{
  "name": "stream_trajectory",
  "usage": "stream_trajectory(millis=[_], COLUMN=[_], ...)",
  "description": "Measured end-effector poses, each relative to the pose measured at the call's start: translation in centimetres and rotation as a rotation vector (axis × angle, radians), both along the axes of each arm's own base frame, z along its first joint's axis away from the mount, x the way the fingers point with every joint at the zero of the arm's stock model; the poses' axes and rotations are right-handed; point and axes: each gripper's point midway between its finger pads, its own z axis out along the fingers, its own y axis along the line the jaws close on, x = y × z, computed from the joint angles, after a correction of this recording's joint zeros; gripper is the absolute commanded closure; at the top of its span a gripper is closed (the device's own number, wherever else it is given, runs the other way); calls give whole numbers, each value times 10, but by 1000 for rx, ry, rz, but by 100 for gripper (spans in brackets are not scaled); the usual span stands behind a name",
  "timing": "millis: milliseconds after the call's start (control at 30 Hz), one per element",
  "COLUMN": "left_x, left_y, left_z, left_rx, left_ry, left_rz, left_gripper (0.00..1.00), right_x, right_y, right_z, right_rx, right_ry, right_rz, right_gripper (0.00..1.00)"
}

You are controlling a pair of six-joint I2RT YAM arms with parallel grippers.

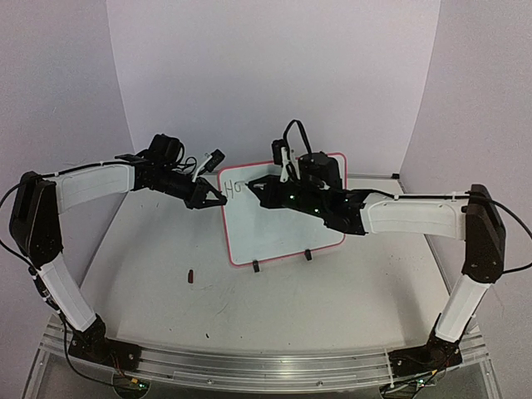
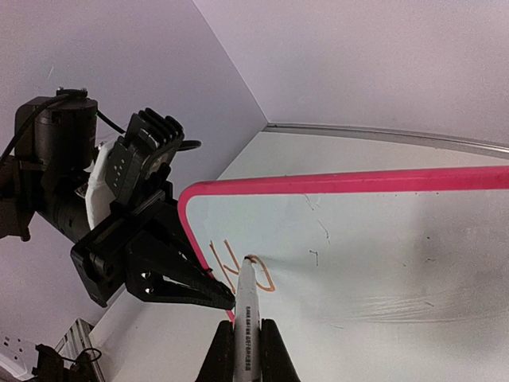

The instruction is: Write a sentence on the whiteboard

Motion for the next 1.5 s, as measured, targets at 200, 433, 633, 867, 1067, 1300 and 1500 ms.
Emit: stream_trajectory(millis=[200, 433, 633, 867, 1067, 1300, 1500], left_x=[0, -1, -1, -2, -2, -2, -2], left_y=[0, -1, -1, -2, -2, -3, -3], left_z=[0, 0, 0, 0, 0, 0, 0], left_rx=[0, 2, 3, 3, 4, 5, 6], left_ry=[-1, -9, -12, -14, -14, -15, -16], left_rz=[-2, -10, -12, -14, -15, -16, -14], left_gripper=[100, 100, 100, 100, 100, 100, 100], right_x=[-2, -9, -6, -5, -3, -2, -1], right_y=[1, -11, -16, -18, -19, -19, -20], right_z=[0, 5, 15, 14, 13, 7, 4], right_rx=[0, -1, 9, 6, 2, -9, -13], right_ry=[2, -9, -28, -29, -29, -19, -6], right_rz=[12, 1, -25, -37, -47, -54, -61], right_gripper=[100, 100, 100, 100, 100, 100, 100])
